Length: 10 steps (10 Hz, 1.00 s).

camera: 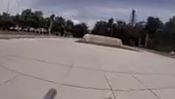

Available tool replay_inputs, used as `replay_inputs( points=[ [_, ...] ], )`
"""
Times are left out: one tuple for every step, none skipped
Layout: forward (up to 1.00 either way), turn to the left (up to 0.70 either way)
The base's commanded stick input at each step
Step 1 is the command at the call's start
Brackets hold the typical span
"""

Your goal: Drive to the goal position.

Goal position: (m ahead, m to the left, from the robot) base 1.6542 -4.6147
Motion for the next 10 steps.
replay_inputs(
  points=[
    [0.50,-0.50],
    [0.50,-0.50],
    [0.50,-0.11],
    [0.50,0.00],
    [0.50,0.00],
    [0.50,0.00],
    [0.50,0.00],
    [0.50,0.00],
    [0.50,0.00],
    [0.50,0.00]
  ],
)
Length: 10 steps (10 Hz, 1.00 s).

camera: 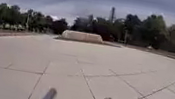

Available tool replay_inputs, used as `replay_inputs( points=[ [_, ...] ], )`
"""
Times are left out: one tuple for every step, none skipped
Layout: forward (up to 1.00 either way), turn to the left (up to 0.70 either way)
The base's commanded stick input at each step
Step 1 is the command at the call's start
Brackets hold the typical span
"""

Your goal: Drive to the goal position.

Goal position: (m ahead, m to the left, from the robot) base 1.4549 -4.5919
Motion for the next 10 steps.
replay_inputs(
  points=[
    [0.50,0.00],
    [0.50,0.00],
    [0.50,0.00],
    [0.50,0.00],
    [0.50,0.00],
    [0.50,0.00],
    [0.50,0.00],
    [0.50,0.00],
    [0.50,0.00],
    [0.50,0.00]
  ],
)
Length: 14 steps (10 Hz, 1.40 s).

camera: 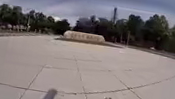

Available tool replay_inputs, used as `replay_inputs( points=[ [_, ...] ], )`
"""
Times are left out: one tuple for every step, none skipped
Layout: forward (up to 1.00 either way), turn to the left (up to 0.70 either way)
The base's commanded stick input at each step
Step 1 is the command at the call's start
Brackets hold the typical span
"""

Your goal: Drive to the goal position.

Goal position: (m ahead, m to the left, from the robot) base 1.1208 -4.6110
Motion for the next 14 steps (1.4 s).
replay_inputs(
  points=[
    [0.50,0.00],
    [0.50,0.00],
    [0.50,0.00],
    [0.50,0.00],
    [0.50,0.00],
    [0.50,0.00],
    [0.50,0.00],
    [0.50,0.00],
    [0.50,0.00],
    [0.50,0.00],
    [0.50,0.00],
    [0.50,0.00],
    [0.50,0.00],
    [0.50,0.00]
  ],
)
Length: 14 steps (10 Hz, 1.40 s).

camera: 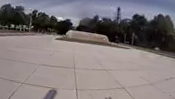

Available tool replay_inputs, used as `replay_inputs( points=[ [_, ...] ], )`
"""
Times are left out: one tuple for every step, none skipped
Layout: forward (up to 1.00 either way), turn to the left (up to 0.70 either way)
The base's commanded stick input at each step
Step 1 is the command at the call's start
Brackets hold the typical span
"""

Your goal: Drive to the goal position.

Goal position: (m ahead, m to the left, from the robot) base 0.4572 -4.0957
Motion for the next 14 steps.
replay_inputs(
  points=[
    [0.50,0.00],
    [0.50,0.00],
    [0.50,0.00],
    [0.50,0.00],
    [0.50,0.00],
    [0.50,0.00],
    [0.50,0.00],
    [0.50,0.00],
    [0.50,0.00],
    [0.50,0.00],
    [0.50,0.00],
    [0.50,0.00],
    [0.50,0.00],
    [0.50,0.00]
  ],
)
